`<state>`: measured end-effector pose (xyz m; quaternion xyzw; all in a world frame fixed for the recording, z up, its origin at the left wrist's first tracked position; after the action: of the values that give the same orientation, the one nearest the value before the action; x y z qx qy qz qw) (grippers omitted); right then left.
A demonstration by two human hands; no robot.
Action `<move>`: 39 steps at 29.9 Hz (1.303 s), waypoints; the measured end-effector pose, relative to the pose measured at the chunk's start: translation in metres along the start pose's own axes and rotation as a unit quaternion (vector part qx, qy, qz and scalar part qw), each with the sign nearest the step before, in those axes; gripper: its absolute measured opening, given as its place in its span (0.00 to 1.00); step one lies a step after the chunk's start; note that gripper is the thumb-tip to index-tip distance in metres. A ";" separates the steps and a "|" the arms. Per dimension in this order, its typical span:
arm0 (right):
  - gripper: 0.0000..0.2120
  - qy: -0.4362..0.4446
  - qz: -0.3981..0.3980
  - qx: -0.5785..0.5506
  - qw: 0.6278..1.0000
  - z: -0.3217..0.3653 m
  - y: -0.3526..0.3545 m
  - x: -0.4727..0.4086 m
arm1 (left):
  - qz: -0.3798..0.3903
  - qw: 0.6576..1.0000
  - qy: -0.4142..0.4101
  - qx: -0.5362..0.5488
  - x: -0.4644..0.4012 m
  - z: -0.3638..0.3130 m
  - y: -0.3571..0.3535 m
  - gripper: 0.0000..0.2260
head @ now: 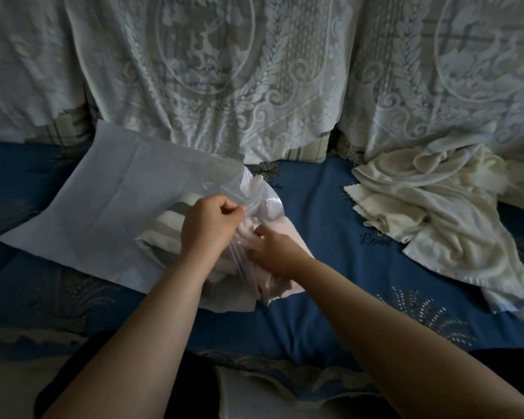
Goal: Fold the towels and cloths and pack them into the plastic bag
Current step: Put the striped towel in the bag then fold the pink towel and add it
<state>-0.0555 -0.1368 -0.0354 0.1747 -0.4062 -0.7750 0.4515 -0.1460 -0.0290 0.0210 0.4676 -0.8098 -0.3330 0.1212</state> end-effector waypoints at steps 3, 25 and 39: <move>0.17 -0.045 -0.085 -0.213 0.972 -0.010 0.013 -0.009 | 0.010 0.999 -0.007 0.046 -0.002 0.002 0.002 0.09; 0.09 0.045 0.058 -0.405 0.911 0.031 -0.012 -0.061 | 0.063 0.967 0.015 0.245 -0.021 0.003 0.034 0.05; 0.14 -0.155 -0.007 -0.370 0.916 0.013 -0.022 -0.032 | 0.092 0.983 -0.002 0.161 -0.007 -0.001 0.018 0.05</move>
<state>-0.0590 -0.0978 -0.0478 -0.1247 -0.1538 -0.8903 0.4101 -0.1534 -0.0172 0.0344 0.4034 -0.8928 -0.1869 0.0726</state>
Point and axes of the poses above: each hand's wrist, its own x-axis away from the middle knuckle, its own y-axis out of the back of the hand, z = x × y, the point moved 3 cm from there along -x, towards the middle knuckle, and after that the axes turned 8 degrees about y, right-handed, at the moved point
